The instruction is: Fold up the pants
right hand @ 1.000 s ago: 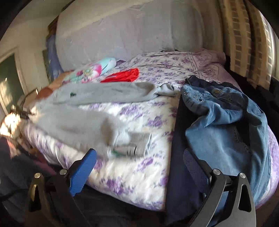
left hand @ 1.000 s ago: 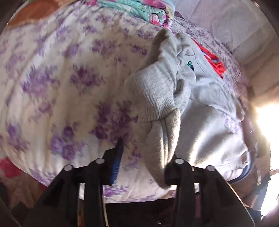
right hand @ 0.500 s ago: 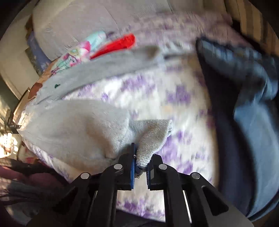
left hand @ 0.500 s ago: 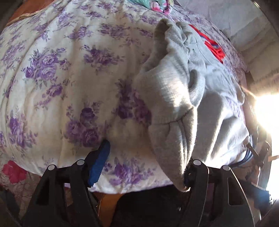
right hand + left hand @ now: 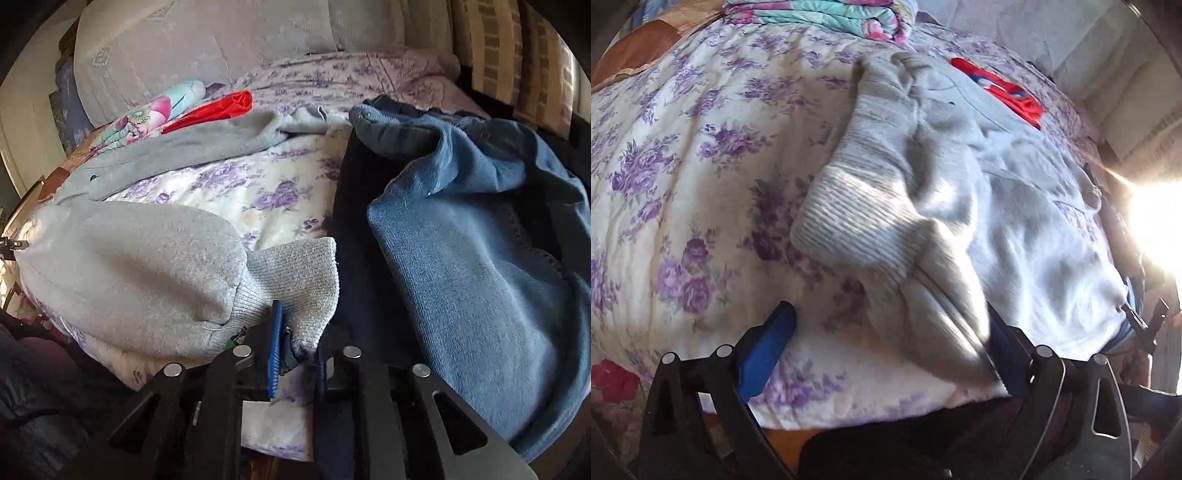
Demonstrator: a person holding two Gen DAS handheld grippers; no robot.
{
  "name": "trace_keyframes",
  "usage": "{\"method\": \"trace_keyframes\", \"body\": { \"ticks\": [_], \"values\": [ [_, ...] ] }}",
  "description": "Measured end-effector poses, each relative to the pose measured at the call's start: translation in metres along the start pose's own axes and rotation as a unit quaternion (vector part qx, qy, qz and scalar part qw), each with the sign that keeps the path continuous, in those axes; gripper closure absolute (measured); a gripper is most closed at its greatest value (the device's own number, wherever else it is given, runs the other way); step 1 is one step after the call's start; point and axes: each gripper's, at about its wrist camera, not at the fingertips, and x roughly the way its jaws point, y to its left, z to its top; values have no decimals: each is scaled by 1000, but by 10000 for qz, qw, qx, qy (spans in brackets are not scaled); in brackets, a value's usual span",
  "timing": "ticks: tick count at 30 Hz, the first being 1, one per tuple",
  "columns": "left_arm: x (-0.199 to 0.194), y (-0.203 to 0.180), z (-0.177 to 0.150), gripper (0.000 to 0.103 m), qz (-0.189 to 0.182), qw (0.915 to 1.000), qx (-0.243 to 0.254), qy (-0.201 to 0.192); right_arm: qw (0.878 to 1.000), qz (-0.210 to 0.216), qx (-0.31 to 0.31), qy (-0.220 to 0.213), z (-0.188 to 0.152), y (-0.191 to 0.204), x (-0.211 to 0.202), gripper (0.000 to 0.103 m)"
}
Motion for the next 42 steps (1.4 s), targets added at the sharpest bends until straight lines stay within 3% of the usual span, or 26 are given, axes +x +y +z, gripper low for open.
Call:
{"method": "trace_keyframes", "body": {
  "ticks": [2, 3, 5, 8, 12, 15, 17, 19, 21, 22, 23, 24, 25, 28, 30, 33, 34, 35, 36, 37, 38, 42],
  "values": [
    [-22, 6, -3, 9, -63, 10000, -28, -45, 9995, -132, -77, -280, 2, 5, -21, 28],
    [-33, 12, -5, 9, -96, 9999, -73, -90, 9979, -363, -38, -537, 4, 1, -35, 24],
    [-59, 29, -4, 9, -139, 9989, -303, -332, 9948, -569, 162, -824, 14, -15, -58, 23],
    [-85, 50, 13, 9, 148, 9938, -722, -830, 9890, -423, 470, -1336, 45, -27, -84, 23],
    [-71, 37, 71, 9, 436, 9918, -529, -1079, 9902, -63, -26, -1396, 119, 13, -56, 21],
    [-17, 20, 129, 9, 667, 9951, -219, -698, 9927, 507, 57, -1095, 172, 43, -2, 20],
    [29, 17, 161, 9, 674, 9975, -135, -182, 9941, 647, 88, -863, 195, 60, 34, 20],
    [59, 13, 181, 10, 411, 9989, -178, 123, 9946, 787, 88, -675, 210, 76, 60, 20],
    [71, 3, 189, 10, 97, 9997, -144, 183, 9937, 934, -1, -619, 222, 91, 78, 20],
    [77, -7, 190, 10, 72, 9997, -16, 230, 9942, 900, -88, -591, 228, 98, 86, 20],
    [83, -19, 189, 10, 322, 9990, 184, 258, 9948, 820, -248, -546, 233, 105, 95, 21],
    [89, -30, 187, 13, 655, 9967, 408, 255, 9954, 726, -376, -497, 238, 109, 102, 21],
    [97, -37, 184, 37, 904, 9939, 563, 271, 9961, 600, -469, -438, 242, 111, 111, 21],
    [98, -39, 184, 55, 797, 9956, 428, 225, 9977, 399, -478, -272, 266, 110, 143, 21],
    [91, -40, 185, 58, 687, 9969, 365, 120, 9980, 321, -528, -160, 282, 110, 166, 21],
    [88, -40, 184, 58, 776, 9964, 346, 77, 9949, -191, -984, 57, 301, 116, 213, 22],
    [90, -39, 185, 57, 807, 9962, 328, 90, 9934, -368, -1074, 177, 303, 114, 228, 22],
    [93, -38, 186, 57, 826, 9961, 284, 124, 9906, -558, -1145, 498, 302, 110, 252, 40],
    [94, -37, 187, 57, 816, 9963, 238, 141, 9875, -537, -1151, 930, 296, 105, 273, 66],
    [93, -35, 189, 57, 797, 9966, 152, 143, 9839, -296, -1131, 1351, 289, 102, 291, 81],
    [94, -34, 192, 57, 809, 9966, 86, 128, 9862, -304, -1245, 1044, 287, 104, 287, 96],
    [80, -35, 217, 58, 887, 9958, -32, -227, 9936, -112, -1114, 166, 314, 103, 250, 97]
  ]
}}
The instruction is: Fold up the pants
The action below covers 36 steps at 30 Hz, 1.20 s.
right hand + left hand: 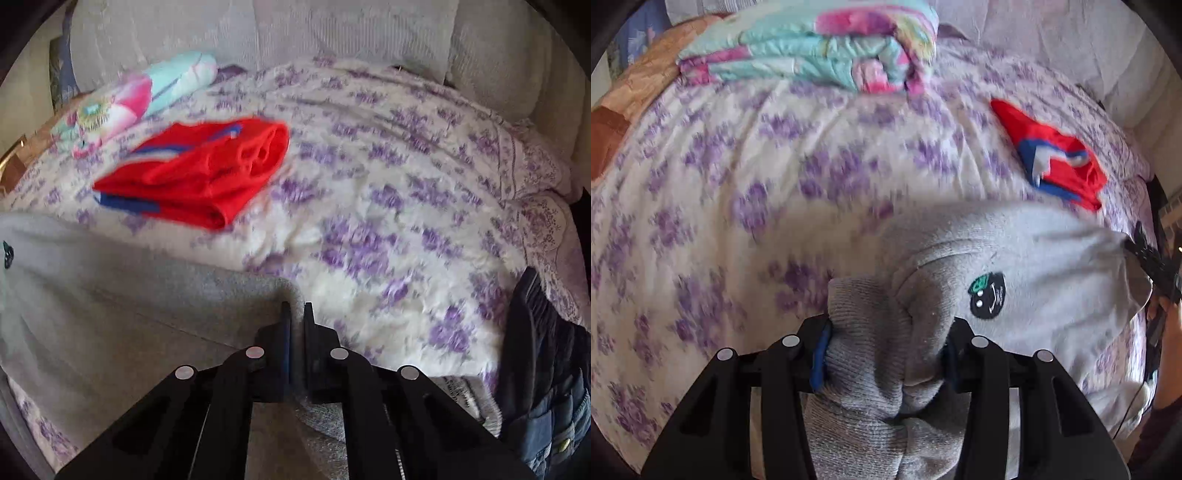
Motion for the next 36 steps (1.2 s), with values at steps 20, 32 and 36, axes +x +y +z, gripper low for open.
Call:
{"method": "trace_keyframes", "body": {
  "ticks": [20, 32, 36],
  "values": [
    [-66, 39, 14, 24, -212, 9995, 118, -220, 9881, -850, 863, -947, -74, -9, -189, 14],
    [-103, 65, -139, 23, -816, 9940, -705, -179, 9411, -407, 3323, -469, -326, -6, -295, 6],
    [-79, 39, -146, 23, -866, 9938, -678, 149, 9418, -218, 3317, -507, -338, 9, -288, 6]
  ]
}}
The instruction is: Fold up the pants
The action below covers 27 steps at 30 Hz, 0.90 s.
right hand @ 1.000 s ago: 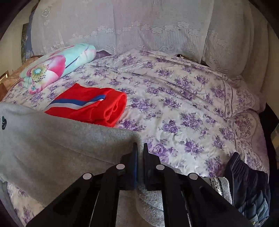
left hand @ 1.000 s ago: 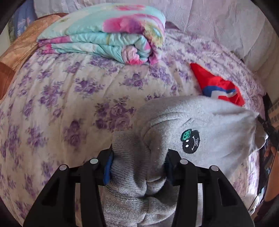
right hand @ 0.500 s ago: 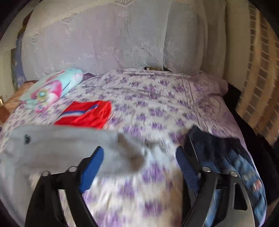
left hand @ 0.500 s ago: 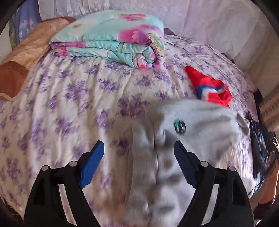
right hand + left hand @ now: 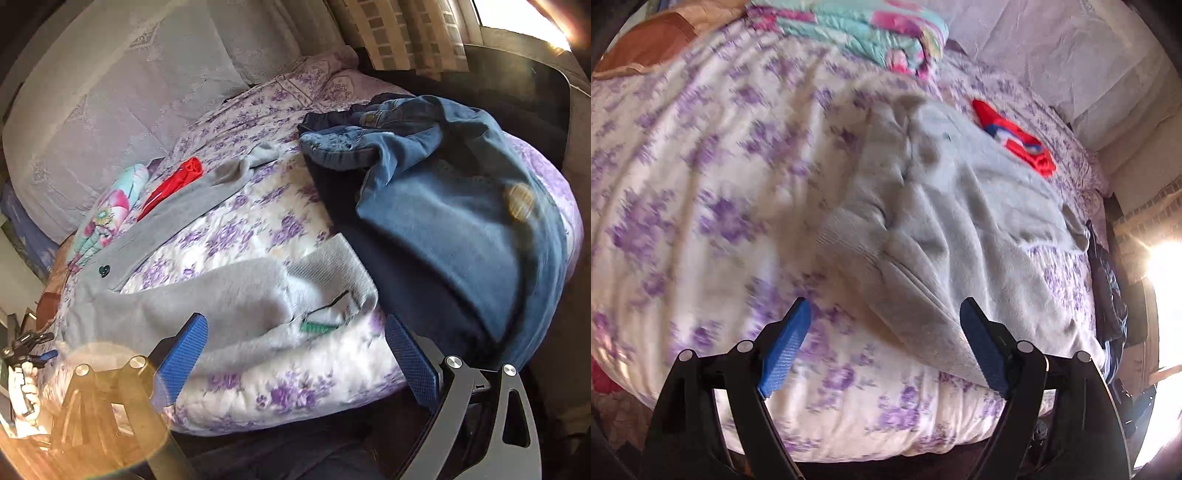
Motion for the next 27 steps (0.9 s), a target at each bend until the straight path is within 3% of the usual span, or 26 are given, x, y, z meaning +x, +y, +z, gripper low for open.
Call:
{"method": "trace_keyframes", "body": {
  "ticks": [4, 6, 7, 8, 9, 10, 11, 13, 16, 21, 24, 27],
  "values": [
    [30, -31, -6, 22, 453, 9983, 353, 85, 9997, 91, -187, 157, 3, 12, 25, 7],
    [47, -40, -7, 22, 476, 9976, 464, 181, 9977, -64, -340, 576, 4, 17, 48, 24],
    [53, -40, -9, 29, 524, 9974, 445, 203, 9961, -56, -315, 826, 3, 17, 60, 64],
    [55, -40, -12, 35, 577, 9975, 400, 100, 9956, -41, -329, 882, 2, 16, 65, 85],
    [53, -41, -14, 55, 613, 9971, 459, -11, 9955, 36, -544, 768, 3, 18, 63, 87],
    [49, -40, -14, 81, 518, 9974, 489, -62, 9950, 116, -768, 626, 7, 23, 59, 94],
    [44, -35, -12, 87, 243, 9990, 375, -49, 9949, 189, -833, 539, 11, 26, 56, 97],
    [34, -26, -4, 89, -136, 9999, 77, -44, 9933, 346, -1091, 153, 35, 42, 45, 98],
    [15, -39, 14, 90, -189, 9993, 157, -277, 9871, 432, -1487, -403, 82, 77, 31, 98],
    [-42, -52, 31, 90, -483, 9926, 214, -1096, 9703, 698, -1821, -1433, 130, 104, -16, 99],
    [-42, -37, 13, 90, -481, 9911, 187, -1224, 9750, 629, -1798, -1144, 111, 79, 8, 98],
    [12, -17, -25, 88, -204, 9972, 247, -676, 9863, 214, -1638, -31, 61, 39, 78, 98]
  ]
}}
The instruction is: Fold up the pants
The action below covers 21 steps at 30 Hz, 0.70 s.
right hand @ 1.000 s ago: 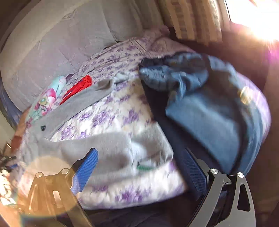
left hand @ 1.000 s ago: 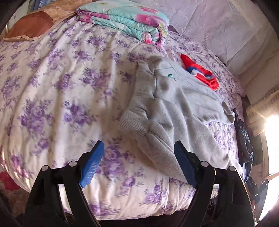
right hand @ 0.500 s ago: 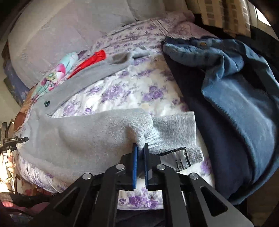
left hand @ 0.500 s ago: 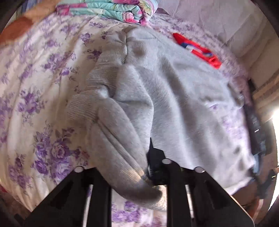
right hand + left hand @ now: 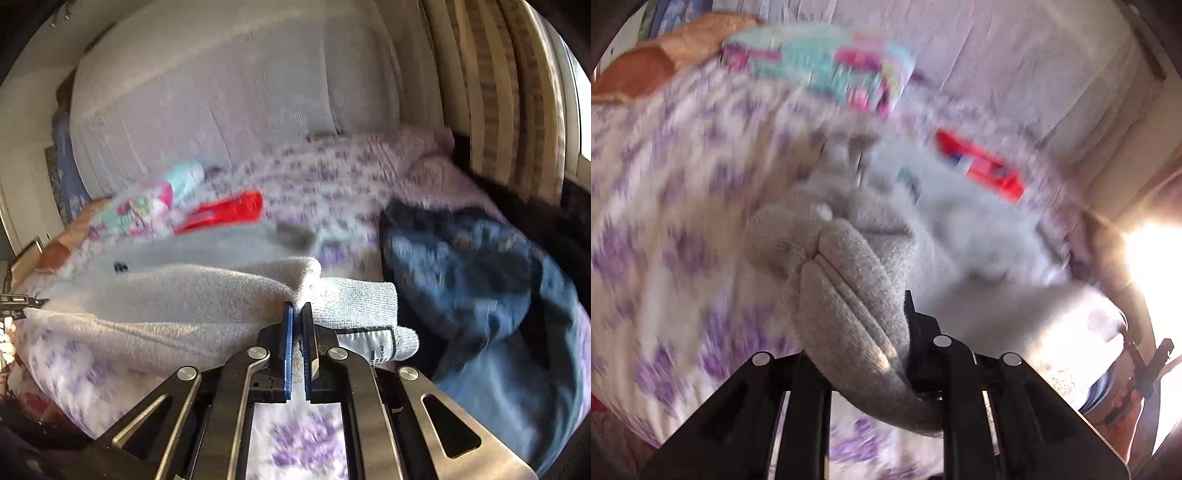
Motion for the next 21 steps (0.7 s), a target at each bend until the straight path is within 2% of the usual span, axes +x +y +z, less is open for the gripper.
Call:
{"method": "trace_keyframes", "body": {
  "ticks": [1, 3, 4, 5, 6, 7, 9, 12, 14, 15, 16, 18, 19, 20, 21],
  "values": [
    [18, 8, -16, 87, 95, 9995, -45, 293, 9993, 38, 138, 333, -20, -6, 16, 98],
    [18, 16, -42, 86, 24, 10000, 57, 54, 9994, 43, 293, 195, -39, -8, 5, 93],
    [13, 14, -46, 83, 39, 9999, 129, 105, 9991, -66, 362, 195, -39, -9, -4, 80],
    [5, 13, -49, 80, 18, 9998, 147, 167, 9984, -347, 423, 170, -37, -11, -17, 52],
    [-2, 11, -51, 70, 79, 9994, 241, 225, 9976, -523, 452, -34, -34, -13, -33, 38],
    [-10, 8, -52, 59, 247, 9987, 372, 232, 9966, -597, 454, -335, -29, -16, -52, 31],
    [-32, 1, -52, 49, 589, 9961, 652, 54, 9956, -629, 406, -571, -15, -17, -71, 31],
    [-68, -27, -41, 48, 745, 9893, 1189, -407, 9968, -327, -8, -724, 13, 9, -76, 39],
    [-87, -49, -28, 34, 654, 9835, 1456, -856, 9975, -116, -314, -626, 28, 32, -58, 43],
    [-88, -57, -23, 22, 613, 9810, 1529, -1025, 9979, -56, -393, -504, 34, 39, -42, 43],
    [-81, -64, -16, 19, 552, 9807, 1532, -1081, 9986, -147, -409, -293, 38, 43, -22, 45],
    [-41, -73, -6, 19, 459, 9842, 1516, -790, 9982, -459, -271, 263, 34, 39, 16, 45],
    [-8, -70, -4, 25, 687, 9850, 1486, -542, 9938, -777, -155, 774, 27, 29, 45, 43],
    [18, -63, -6, 30, 877, 9853, 1445, -259, 9899, -791, -20, 1180, 16, 20, 65, 42],
    [44, -52, -11, 36, 1020, 9855, 1354, 72, 9912, -627, 104, 1160, 9, 13, 72, 41]
  ]
}}
